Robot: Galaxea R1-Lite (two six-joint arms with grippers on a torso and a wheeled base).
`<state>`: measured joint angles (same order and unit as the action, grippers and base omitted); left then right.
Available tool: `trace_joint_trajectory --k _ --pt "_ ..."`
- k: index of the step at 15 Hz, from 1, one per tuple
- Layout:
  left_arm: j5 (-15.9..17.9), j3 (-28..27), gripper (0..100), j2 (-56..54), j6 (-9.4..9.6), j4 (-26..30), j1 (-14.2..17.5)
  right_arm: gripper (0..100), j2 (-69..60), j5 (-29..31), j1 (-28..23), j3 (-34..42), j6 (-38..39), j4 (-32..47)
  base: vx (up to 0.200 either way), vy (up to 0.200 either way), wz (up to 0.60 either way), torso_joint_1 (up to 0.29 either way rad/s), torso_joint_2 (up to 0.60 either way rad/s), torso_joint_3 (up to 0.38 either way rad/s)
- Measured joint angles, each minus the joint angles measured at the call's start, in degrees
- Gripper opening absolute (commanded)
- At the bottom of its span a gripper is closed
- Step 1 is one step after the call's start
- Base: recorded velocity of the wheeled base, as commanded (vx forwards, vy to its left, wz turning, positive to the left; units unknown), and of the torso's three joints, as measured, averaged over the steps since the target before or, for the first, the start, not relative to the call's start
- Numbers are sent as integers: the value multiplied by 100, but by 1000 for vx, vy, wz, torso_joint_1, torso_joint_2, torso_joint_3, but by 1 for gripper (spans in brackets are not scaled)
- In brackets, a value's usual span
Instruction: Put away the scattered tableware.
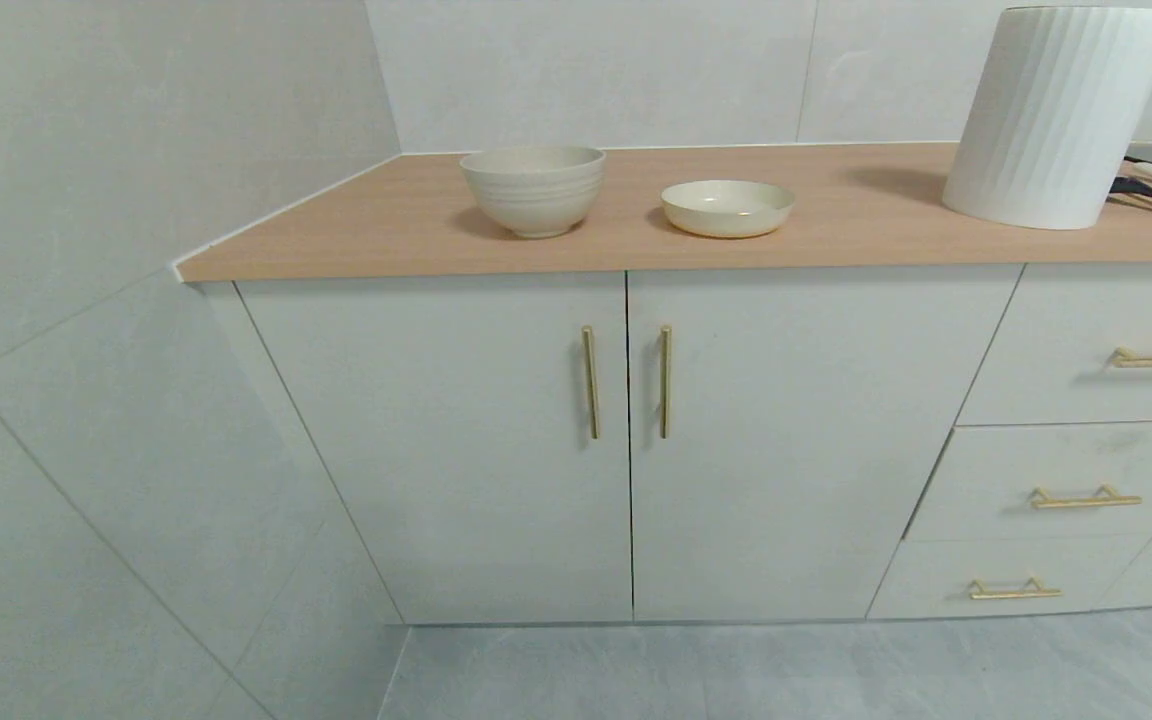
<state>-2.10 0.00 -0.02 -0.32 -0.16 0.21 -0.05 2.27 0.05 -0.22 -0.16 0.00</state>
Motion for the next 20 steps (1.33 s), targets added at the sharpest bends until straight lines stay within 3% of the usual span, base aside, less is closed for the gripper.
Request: trace_joint_trajectory --k 2,5,9,12,17,20 --pt "0 0 100 0 0 -2 -5 100 35 -227 16 -388 146 -24 0 0 0 0 0 0" --pt "0 0 100 0 -1 0 -5 100 594 -1074 144 -1297 372 221 0 0 0 0 0 0" --pt "0 0 100 0 0 0 -2 100 2567 -2547 405 -2160 429 352 0 0 0 0 0 0" --pt "0 0 100 0 0 0 -5 100 4296 -2942 1053 -3021 467 202 0 0 0 0 0 0" --pt "0 0 100 0 0 0 0 100 7656 -3124 2426 -4315 863 -1768 0 0 0 0 0 0" --pt "0 -2 100 0 0 2 -2 100 9376 -3182 2837 -5545 1274 -2554 0 0 0 0 0 0"
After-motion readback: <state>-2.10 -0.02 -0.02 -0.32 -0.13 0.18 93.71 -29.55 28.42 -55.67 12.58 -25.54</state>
